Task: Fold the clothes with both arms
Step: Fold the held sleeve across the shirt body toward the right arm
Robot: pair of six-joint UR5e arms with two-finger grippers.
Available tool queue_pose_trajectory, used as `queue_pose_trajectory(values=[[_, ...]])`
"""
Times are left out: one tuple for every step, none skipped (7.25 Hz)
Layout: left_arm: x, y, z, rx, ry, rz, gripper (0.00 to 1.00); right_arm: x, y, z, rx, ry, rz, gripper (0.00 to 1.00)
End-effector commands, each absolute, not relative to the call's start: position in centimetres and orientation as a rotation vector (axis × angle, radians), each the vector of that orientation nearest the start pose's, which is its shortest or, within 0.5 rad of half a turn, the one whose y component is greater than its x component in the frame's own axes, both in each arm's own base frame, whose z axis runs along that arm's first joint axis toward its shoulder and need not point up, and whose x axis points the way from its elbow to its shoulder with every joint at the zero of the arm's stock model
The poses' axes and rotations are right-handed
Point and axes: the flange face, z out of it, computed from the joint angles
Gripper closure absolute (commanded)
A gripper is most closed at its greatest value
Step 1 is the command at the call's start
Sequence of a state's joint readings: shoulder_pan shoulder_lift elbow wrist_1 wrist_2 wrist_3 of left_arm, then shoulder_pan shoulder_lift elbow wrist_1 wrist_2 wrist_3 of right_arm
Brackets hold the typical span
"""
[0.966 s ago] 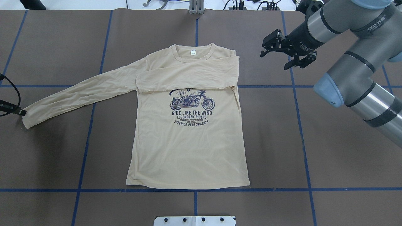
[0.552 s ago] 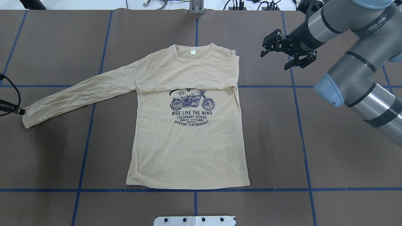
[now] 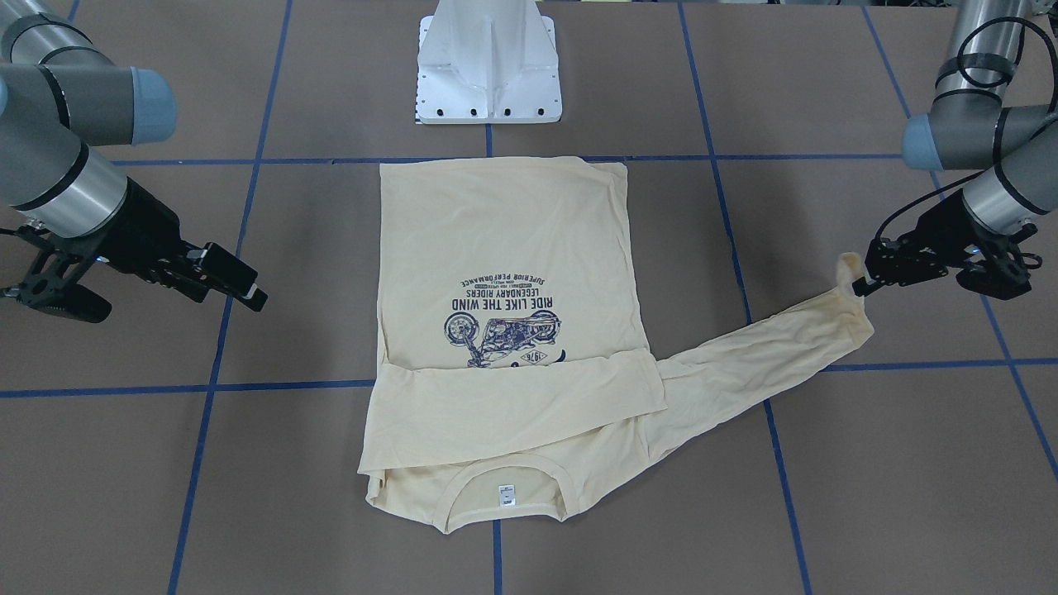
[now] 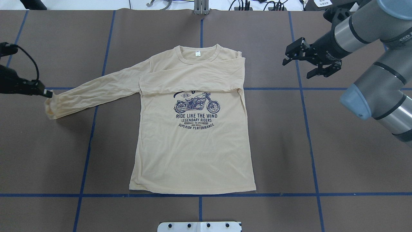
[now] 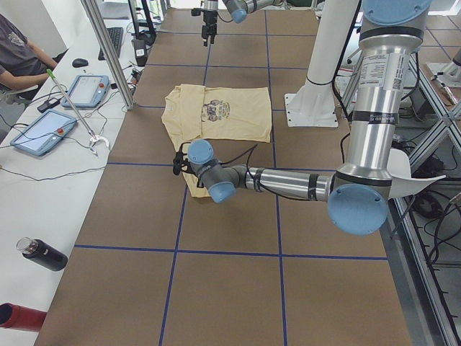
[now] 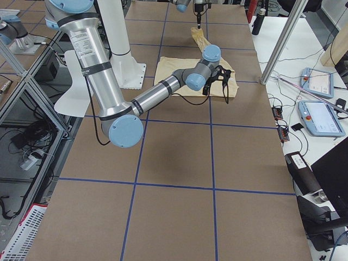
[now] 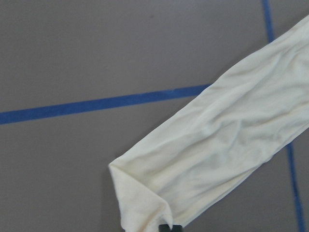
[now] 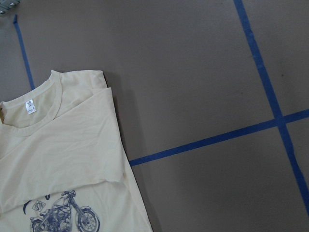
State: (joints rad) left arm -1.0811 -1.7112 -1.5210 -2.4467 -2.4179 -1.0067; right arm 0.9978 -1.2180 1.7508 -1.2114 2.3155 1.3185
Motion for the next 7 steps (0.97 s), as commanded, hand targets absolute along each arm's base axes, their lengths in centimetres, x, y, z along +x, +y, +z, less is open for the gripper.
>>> queue_pose_trajectory(values=[[30.3,-54.6,36.5,-0.027,1.318,-0.179,1.0,-24.7,-53.7,38.0,-0.028,-1.045,0.271,0.01],[33.5,-56.3,29.2,-0.061,1.341,-0.263,1.0,-24.0,-53.5,39.6,-0.018,-1.026,0.251,0.01],[38.6,-56.4,20.5,-0.077,1.356,-0.351,1.0,-23.4,-53.4,40.4,-0.018,-1.018,0.255,0.01],[42.1,-55.4,15.4,-0.053,1.383,-0.351,1.0,-23.3,-53.3,41.0,-0.014,-1.009,0.246,0.01],[44.8,-54.3,11.3,-0.006,1.419,-0.353,1.0,-23.3,-53.3,41.5,-0.006,-1.001,0.235,0.01],[47.6,-54.7,7.1,0.016,1.439,-0.374,1.0,-23.2,-53.4,41.6,-0.005,-0.999,0.235,0.01],[50.5,-55.0,5.3,0.026,1.429,-0.384,1.0,-23.1,-53.4,41.6,-0.004,-0.999,0.237,0.01]])
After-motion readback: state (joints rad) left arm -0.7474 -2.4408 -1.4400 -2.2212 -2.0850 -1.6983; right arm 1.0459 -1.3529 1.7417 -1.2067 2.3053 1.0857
